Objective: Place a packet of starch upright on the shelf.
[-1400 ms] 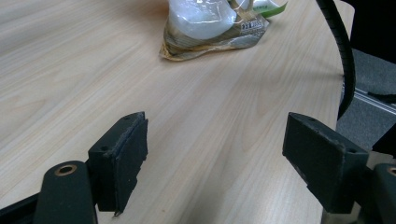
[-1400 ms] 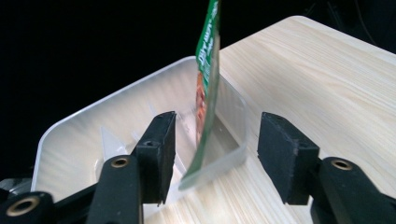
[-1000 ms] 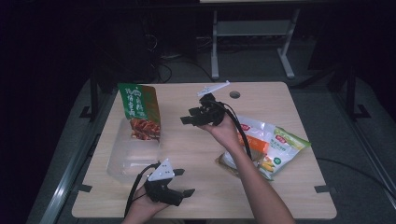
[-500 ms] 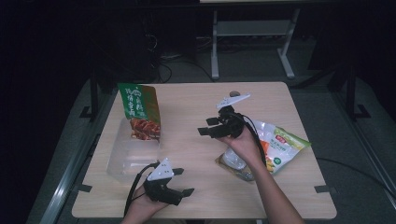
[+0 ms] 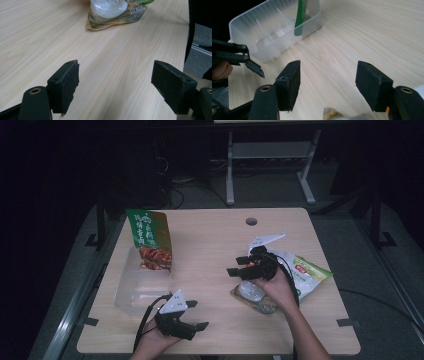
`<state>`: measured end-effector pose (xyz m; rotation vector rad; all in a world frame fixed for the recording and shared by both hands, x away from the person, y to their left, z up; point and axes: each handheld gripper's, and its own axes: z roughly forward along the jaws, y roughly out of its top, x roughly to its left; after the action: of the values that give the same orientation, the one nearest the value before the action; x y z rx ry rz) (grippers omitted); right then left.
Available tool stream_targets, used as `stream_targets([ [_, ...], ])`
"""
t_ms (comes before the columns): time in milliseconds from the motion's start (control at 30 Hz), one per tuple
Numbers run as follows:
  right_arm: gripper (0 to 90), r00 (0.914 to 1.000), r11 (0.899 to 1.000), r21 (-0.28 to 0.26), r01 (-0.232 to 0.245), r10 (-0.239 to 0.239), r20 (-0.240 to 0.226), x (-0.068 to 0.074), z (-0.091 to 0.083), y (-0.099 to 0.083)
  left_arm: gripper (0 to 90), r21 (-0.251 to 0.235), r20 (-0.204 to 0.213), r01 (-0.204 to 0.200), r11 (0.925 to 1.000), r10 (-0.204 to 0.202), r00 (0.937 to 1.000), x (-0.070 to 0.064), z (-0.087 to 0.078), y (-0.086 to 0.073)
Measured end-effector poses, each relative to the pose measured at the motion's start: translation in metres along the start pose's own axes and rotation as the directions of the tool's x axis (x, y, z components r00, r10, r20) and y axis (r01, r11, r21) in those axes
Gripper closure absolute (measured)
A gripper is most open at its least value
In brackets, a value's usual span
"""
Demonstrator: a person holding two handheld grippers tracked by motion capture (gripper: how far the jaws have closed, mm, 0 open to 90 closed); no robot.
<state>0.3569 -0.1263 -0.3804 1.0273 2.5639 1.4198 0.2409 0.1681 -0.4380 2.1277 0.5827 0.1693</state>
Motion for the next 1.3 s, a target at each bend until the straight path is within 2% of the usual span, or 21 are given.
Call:
stream_targets([
  [100, 35.8, 1.0, 1.0, -0.001, 0.0, 0.0, 0.003, -0.002, -0.005, -0.007, 21.8, -0.008, 0.001, 0.009, 0.9999, -0.009, 1.0, 0.0, 0.0, 0.0],
  [133, 35.4, 0.9999, 1.0, -0.001, -0.013, 0.013, 0.004, -0.002, -0.011, -0.011, 21.8, 0.0, -0.002, -0.003, 1.0, 0.003, 1.0, 0.001, -0.001, 0.0],
  [200, 35.4, 1.0, 1.0, -0.005, -0.006, 0.006, 0.003, -0.003, -0.012, -0.012, 21.8, -0.011, -0.001, 0.01, 0.9999, -0.01, 0.9999, 0.0, -0.001, 0.0],
  [367, 35.4, 0.9999, 1.0, -0.016, -0.004, 0.004, 0.016, -0.004, -0.024, -0.021, 21.8, -0.009, -0.002, 0.009, 0.9999, -0.009, 1.0, 0.002, -0.001, 0.001],
  [433, 35.4, 0.9998, 1.0, -0.008, -0.015, 0.015, 0.016, -0.003, -0.026, -0.022, 21.8, -0.007, -0.006, -0.002, 1.0, 0.001, 1.0, 0.003, -0.002, 0.001],
  [667, 35.3, 0.9995, 1.0, 0.007, -0.021, 0.021, 0.023, -0.005, -0.03, -0.035, 21.8, -0.011, -0.009, 0.005, 0.9999, -0.006, 0.9999, 0.004, -0.003, 0.001],
  [967, 35.2, 0.9984, 0.999, 0.016, -0.045, 0.045, 0.034, -0.007, -0.039, -0.059, 21.7, -0.011, -0.006, 0.01, 0.9999, -0.01, 0.9999, 0.002, -0.002, 0.0],
  [1300, 35.3, 0.997, 0.998, 0.015, -0.06, 0.059, 0.05, -0.008, -0.052, -0.071, 21.7, -0.013, -0.008, 0.007, 0.9999, -0.007, 0.9999, 0.002, -0.004, 0.0],
])
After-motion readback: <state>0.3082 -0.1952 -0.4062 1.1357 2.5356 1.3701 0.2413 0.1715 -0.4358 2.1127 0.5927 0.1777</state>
